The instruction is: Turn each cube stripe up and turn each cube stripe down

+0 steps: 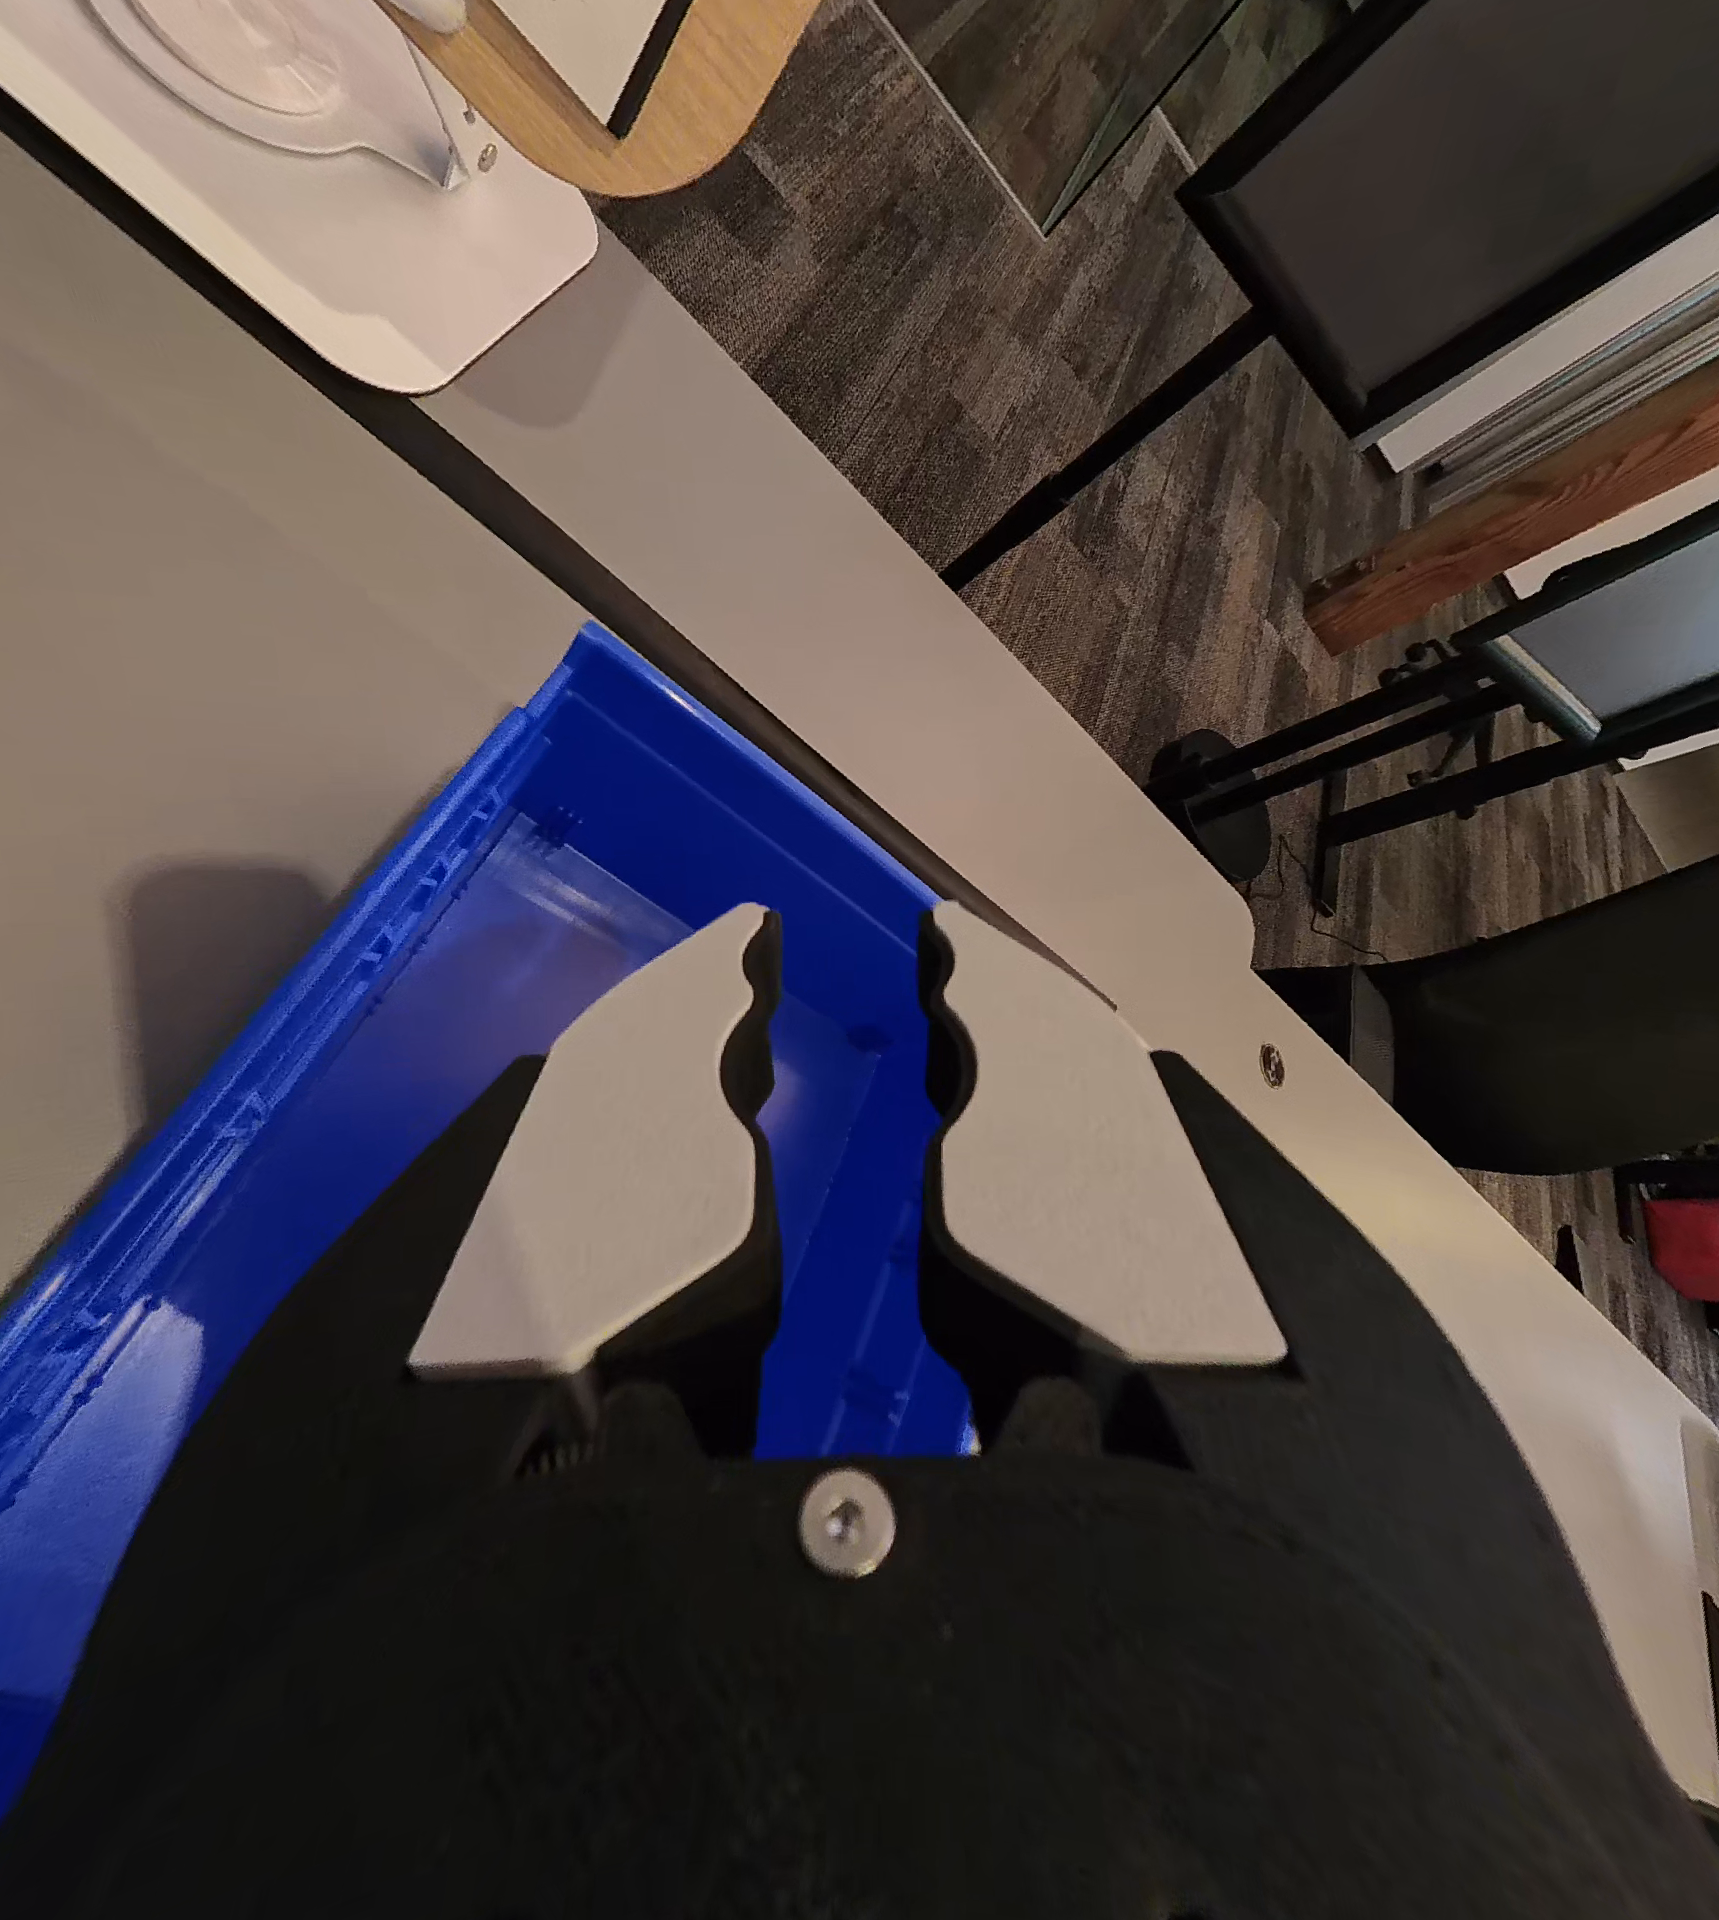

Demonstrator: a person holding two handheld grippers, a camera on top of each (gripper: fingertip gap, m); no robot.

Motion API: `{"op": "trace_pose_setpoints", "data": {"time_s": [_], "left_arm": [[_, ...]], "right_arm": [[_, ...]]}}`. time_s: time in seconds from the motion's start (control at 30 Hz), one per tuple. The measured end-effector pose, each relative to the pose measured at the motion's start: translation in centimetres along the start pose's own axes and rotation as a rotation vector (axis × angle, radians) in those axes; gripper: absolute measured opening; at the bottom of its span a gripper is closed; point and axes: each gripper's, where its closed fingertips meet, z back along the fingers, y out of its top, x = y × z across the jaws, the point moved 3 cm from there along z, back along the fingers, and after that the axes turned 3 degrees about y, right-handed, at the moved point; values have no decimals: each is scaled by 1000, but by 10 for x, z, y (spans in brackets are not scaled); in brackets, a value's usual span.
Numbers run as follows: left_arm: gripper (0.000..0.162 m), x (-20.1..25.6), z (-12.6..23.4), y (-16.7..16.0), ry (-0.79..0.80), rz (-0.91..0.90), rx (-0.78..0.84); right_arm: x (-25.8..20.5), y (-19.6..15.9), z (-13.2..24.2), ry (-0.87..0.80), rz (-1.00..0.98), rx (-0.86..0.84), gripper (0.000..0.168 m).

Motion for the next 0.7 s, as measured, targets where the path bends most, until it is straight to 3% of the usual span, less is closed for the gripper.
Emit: {"op": "trace_pose_setpoints", "data": {"time_s": [0.17, 0.27, 0.33, 0.43, 0.53, 0.7], "left_arm": [[43, -4, 42, 3, -37, 23, 222], [43, -1, 89, 3, -104, 58, 467], [43, 12, 123, 8, -210, 42, 649], [43, 47, 164, 24, -402, -54, 864], [42, 88, 184, 39, -603, -189, 949], [42, 141, 194, 59, -841, -309, 949]], "right_arm": [[-5, 16, 10, -23, 17, 69, 26], [-25, 49, 27, -10, 50, 251, 27], [-60, 83, 45, 89, 89, 459, 27], [-142, 119, 79, 419, 178, 744, 40], [-203, 132, 105, 549, 291, 933, 52], [-236, 137, 140, 394, 394, 1193, 57]]}}
